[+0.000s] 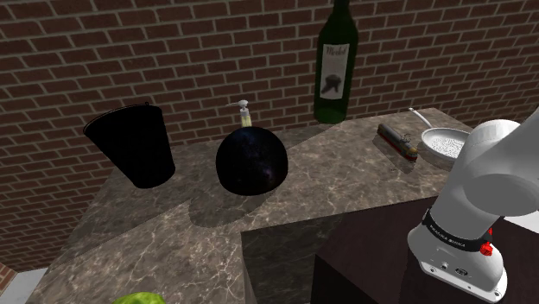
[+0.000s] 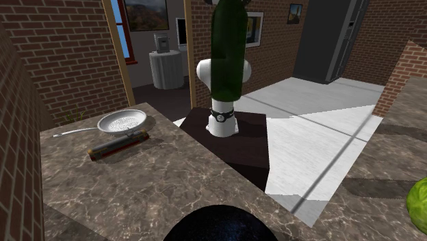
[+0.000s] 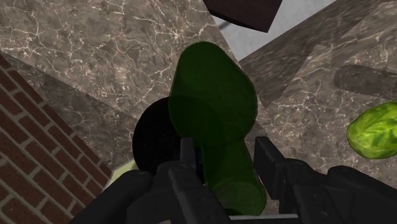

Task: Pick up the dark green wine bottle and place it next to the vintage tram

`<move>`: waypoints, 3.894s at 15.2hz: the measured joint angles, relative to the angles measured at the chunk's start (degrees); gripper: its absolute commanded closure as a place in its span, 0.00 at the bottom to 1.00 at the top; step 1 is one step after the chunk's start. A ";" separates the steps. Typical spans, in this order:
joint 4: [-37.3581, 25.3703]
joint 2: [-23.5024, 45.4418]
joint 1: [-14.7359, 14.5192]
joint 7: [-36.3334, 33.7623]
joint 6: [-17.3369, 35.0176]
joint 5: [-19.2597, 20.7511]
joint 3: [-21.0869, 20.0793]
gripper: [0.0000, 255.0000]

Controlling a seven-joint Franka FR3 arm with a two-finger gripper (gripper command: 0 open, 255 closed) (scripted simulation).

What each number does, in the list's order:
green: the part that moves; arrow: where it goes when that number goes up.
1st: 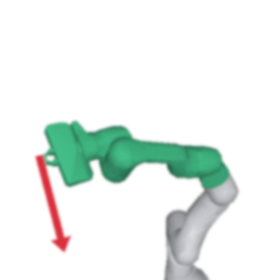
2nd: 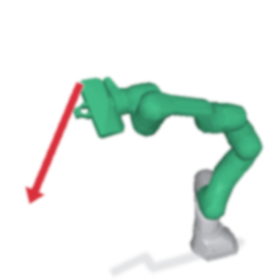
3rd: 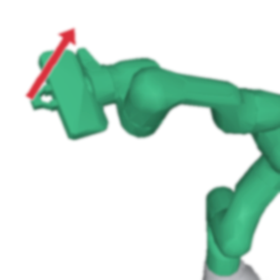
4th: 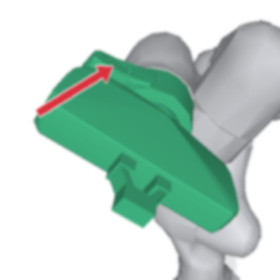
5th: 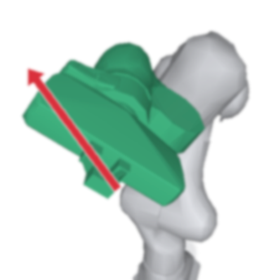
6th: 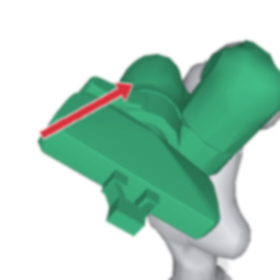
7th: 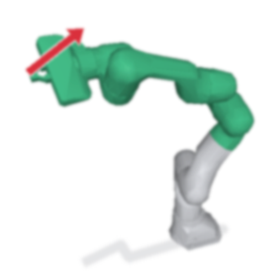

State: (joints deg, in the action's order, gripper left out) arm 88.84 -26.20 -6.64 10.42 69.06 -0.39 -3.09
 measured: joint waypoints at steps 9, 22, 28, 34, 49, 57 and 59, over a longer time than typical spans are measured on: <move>-12.91 5.87 0.23 0.46 -7.04 0.35 0.23 1.00; 9.89 -2.04 3.50 16.04 8.16 4.26 12.52 1.00; 16.18 -1.89 5.03 22.70 15.01 6.06 18.28 1.00; 20.23 0.49 6.43 29.58 21.90 7.22 24.51 1.00; 28.82 4.53 7.84 36.40 34.87 7.54 31.24 1.00; 35.11 4.41 8.10 36.28 41.05 7.93 31.76 1.00; 36.58 4.65 8.14 36.35 42.74 7.95 32.00 1.00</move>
State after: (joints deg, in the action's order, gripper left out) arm 125.42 -21.55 1.50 46.77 111.81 7.56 28.91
